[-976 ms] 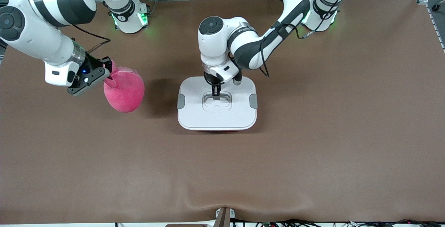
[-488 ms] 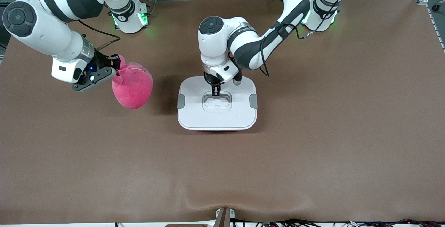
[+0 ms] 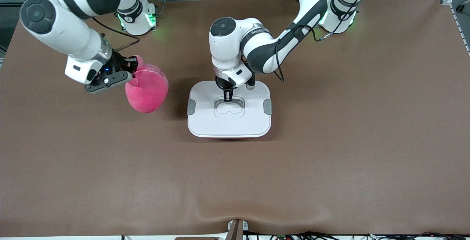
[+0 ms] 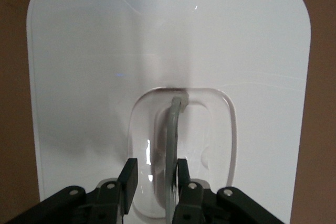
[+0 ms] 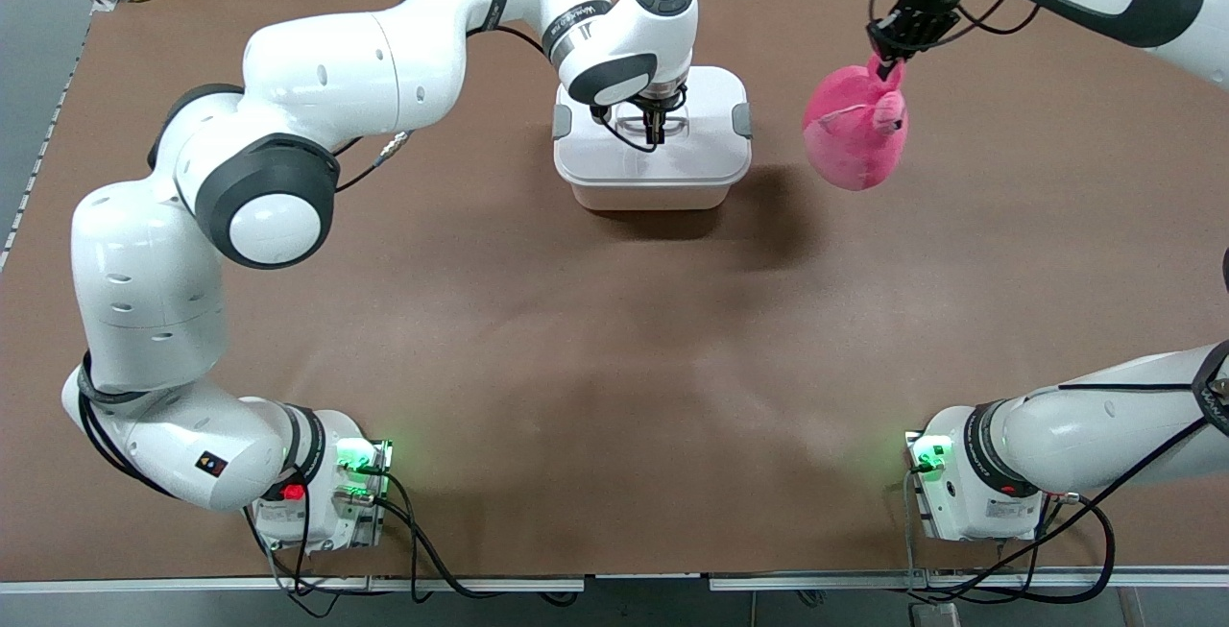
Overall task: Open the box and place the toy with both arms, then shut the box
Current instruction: 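Carry the pink plush toward the box with the right gripper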
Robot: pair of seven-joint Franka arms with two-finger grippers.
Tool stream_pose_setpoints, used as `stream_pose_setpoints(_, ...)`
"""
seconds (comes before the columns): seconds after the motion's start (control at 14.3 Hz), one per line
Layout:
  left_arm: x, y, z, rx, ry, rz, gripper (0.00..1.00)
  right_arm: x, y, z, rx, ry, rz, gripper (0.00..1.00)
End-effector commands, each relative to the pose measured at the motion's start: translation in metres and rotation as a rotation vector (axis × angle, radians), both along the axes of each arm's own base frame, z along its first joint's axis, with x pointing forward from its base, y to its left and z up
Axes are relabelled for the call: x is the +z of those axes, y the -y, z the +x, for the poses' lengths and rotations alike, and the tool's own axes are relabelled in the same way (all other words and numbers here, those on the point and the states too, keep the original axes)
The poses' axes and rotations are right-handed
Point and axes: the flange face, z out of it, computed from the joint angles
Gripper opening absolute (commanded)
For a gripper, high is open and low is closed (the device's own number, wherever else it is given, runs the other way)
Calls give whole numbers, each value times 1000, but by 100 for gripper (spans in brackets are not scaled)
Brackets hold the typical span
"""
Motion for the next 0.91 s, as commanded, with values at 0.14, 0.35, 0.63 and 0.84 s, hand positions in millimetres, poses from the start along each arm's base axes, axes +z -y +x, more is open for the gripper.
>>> stream_pose_setpoints(0.14, 2, 6, 0, 51, 26, -14, 21, 15, -47, 7, -137, 6, -6, 0)
stream_pose_setpoints(0.35, 2, 6, 0, 49, 26, -14, 14, 14, -50, 7, -163, 1, -10, 0)
stream_pose_setpoints(0.63, 2, 5, 1, 51, 25, -14, 12, 12, -48, 10, -194, -41, 29, 0)
stream_pose_setpoints(0.84, 3, 6, 1, 47, 27, -16, 0, 11, -50, 13, -226, -47, 29, 0)
